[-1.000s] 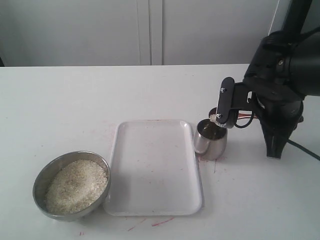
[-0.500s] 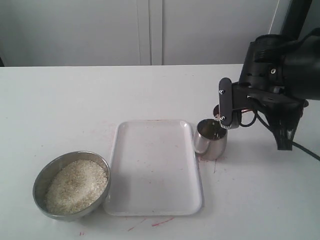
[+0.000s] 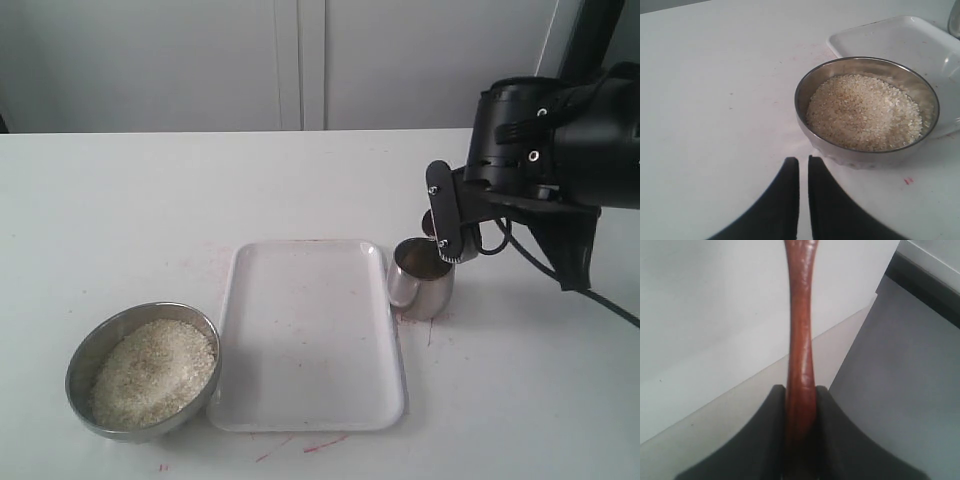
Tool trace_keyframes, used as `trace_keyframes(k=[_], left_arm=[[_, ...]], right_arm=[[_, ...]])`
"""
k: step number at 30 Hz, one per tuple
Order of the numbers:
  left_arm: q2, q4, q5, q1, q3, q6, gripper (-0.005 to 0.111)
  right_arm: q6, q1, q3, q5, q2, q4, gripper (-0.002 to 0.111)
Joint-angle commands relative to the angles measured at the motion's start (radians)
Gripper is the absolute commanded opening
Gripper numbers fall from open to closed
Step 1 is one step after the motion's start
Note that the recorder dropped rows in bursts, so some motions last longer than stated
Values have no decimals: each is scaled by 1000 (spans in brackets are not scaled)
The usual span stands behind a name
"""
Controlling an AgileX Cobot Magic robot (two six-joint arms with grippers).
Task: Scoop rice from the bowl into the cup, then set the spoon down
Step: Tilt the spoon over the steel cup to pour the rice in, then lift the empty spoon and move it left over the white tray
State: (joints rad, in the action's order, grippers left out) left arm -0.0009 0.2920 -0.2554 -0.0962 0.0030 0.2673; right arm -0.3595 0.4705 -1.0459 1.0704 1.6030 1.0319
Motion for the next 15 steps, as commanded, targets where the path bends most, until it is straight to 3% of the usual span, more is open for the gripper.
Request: trace_keyframes(k=[1, 8, 15], left_arm=[[1, 7, 1, -7, -3, -2, 14], [1, 7, 1, -7, -3, -2, 14], [1, 7, 1, -7, -3, -2, 14]], right_arm=[[-8, 10, 1, 28, 0, 35, 0], [45, 10, 1, 38, 0, 34, 0], [498, 10, -61, 73, -10, -228, 0]])
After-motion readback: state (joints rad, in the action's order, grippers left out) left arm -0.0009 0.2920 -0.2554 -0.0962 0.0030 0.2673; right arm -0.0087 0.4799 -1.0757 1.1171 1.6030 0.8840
